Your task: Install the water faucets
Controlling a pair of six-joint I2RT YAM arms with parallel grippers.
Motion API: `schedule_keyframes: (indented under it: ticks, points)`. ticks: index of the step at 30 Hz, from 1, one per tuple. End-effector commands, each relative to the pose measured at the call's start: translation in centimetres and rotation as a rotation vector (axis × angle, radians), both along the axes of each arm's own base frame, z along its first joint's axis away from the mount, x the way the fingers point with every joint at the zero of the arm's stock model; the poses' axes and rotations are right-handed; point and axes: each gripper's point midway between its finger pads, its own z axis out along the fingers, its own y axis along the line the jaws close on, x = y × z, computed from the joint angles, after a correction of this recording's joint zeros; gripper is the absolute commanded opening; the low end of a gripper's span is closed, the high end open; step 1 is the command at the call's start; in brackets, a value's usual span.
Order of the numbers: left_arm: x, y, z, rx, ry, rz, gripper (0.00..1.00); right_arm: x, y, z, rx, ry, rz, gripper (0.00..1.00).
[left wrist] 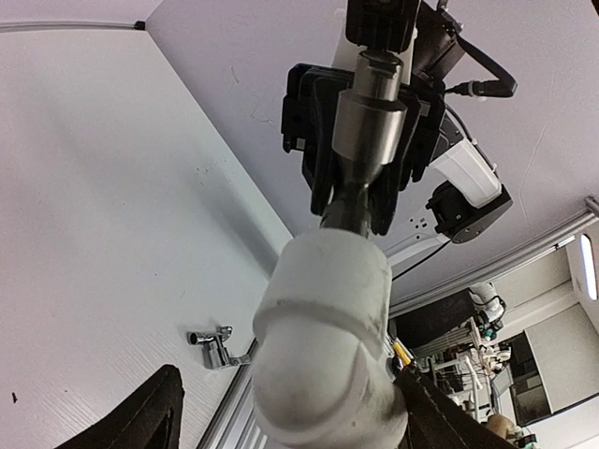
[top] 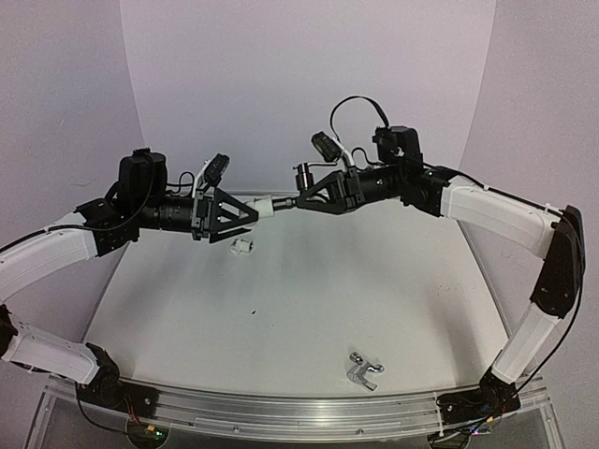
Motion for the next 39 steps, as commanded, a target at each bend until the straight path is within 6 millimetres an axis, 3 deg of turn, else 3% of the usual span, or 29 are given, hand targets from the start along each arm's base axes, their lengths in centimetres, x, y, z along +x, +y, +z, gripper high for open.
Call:
schedule_keyframes:
  ticks: [1, 12, 14, 18, 20, 32, 39]
  points:
    - [-0.6, -0.6, 3.4, -0.111, -0.080, -0.082, 0.70, -2.0, -0.7, 4.0, 0.100, -0.115, 0.051, 0.00]
    - [-1.2, -0.3, 3.7, -0.129, -0.137, -0.101, 0.43, -2.2, -0.5, 3.4, 0.088, -0.053, 0.075, 0.00]
    - [-1.2, -0.3, 3.6, -0.124, -0.134, -0.100, 0.45, -2.2, -0.6, 3.5, 0.093, -0.057, 0.072, 0.00]
    - [-1.3, -0.8, 2.9, -0.120, -0.087, -0.140, 0.62, -2.1, -0.5, 3.9, 0.100, -0.072, 0.065, 0.00]
    - [-1.2, -1.0, 2.5, -0.118, -0.071, -0.150, 0.63, -2.0, -0.5, 3.9, 0.101, -0.075, 0.062, 0.00]
    - [-1.6, 0.2, 3.8, -0.087, -0.254, -0.083, 0.39, -1.6, -0.2, 2.9, 0.080, -0.022, 0.047, 0.00]
    - [-1.0, 1.2, 3.0, 0.028, -0.436, -0.005, 0.33, -1.7, 0.0, 1.4, 0.054, 0.072, 0.078, 0.00]
